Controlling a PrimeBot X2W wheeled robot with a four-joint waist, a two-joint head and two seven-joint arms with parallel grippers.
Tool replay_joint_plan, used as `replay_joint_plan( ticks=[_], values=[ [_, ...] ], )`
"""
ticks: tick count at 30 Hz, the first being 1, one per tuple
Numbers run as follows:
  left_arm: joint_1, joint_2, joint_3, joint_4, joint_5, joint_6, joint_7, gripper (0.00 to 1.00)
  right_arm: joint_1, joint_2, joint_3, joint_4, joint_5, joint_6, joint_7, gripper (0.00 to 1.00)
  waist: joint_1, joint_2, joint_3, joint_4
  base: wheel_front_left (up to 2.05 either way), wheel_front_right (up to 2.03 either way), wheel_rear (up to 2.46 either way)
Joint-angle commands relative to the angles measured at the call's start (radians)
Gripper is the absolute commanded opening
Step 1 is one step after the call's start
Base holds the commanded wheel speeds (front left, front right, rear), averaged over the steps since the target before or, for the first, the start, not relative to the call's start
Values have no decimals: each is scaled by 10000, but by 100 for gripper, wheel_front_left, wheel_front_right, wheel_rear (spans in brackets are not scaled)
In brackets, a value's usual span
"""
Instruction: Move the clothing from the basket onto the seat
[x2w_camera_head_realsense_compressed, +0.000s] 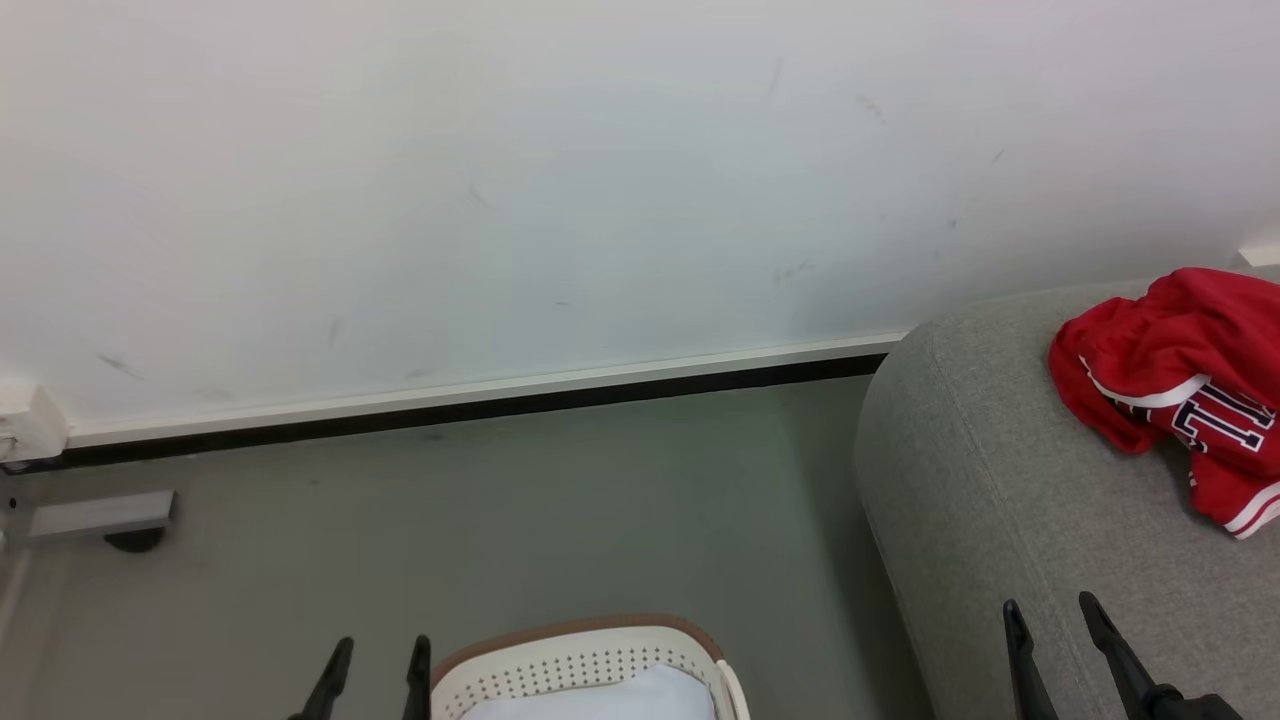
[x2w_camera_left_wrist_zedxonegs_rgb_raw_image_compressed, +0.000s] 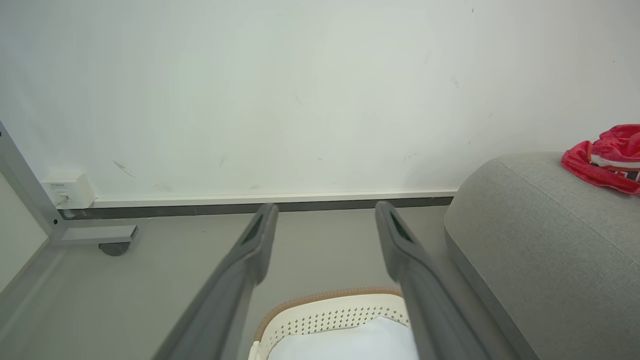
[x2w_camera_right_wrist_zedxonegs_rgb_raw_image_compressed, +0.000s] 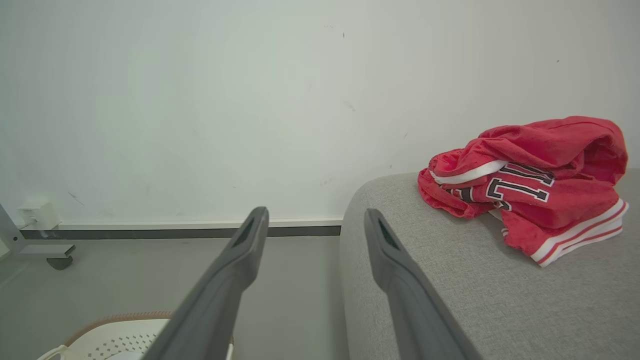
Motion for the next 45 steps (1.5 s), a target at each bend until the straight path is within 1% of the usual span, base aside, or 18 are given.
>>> replay_joint_plan(
  ticks=[1, 6, 8, 9, 12, 28, 45],
  values=[
    [-78, -42, 88, 41, 186, -59, -3, 100, -83, -1, 21, -9, 36, -25, -3, 100, 1, -1, 3, 8, 0, 0, 0],
    [-112, -140, 239, 92, 308, -205, -3, 100, -99, 0, 79, 7, 72, -26, -3, 100, 1, -1, 9, 19, 0, 0, 0],
    [-110, -180, 304, 124, 371, -196, -3, 100, -110, 0, 84, 26, 73, -26, -3, 100, 1, -1, 7, 21, 0, 0, 0],
    [-55, -201, 287, 94, 292, -197, 1, 0, -31, 0, 84, 4, 54, -2, 0, 0, 1, -1, 8, 20, 0, 0, 0],
    [70, -245, 245, 378, 295, -192, 8, 0, 139, 19, 100, 255, 46, 0, 2, 0, 1, -1, 9, 19, 0, 0, 0],
    [-398, -297, 680, 436, -2785, -480, 825, 0, -192, -111, -64, 188, 3240, -3, 662, 0, 1, -1, 52, 107, 0, 0, 0],
    [-775, -342, 1021, 449, -5488, -735, 1508, 0, -486, -190, -264, 143, 5983, -6, 1287, 0, 1, -1, 97, 199, 0, 0, 0]
  ],
)
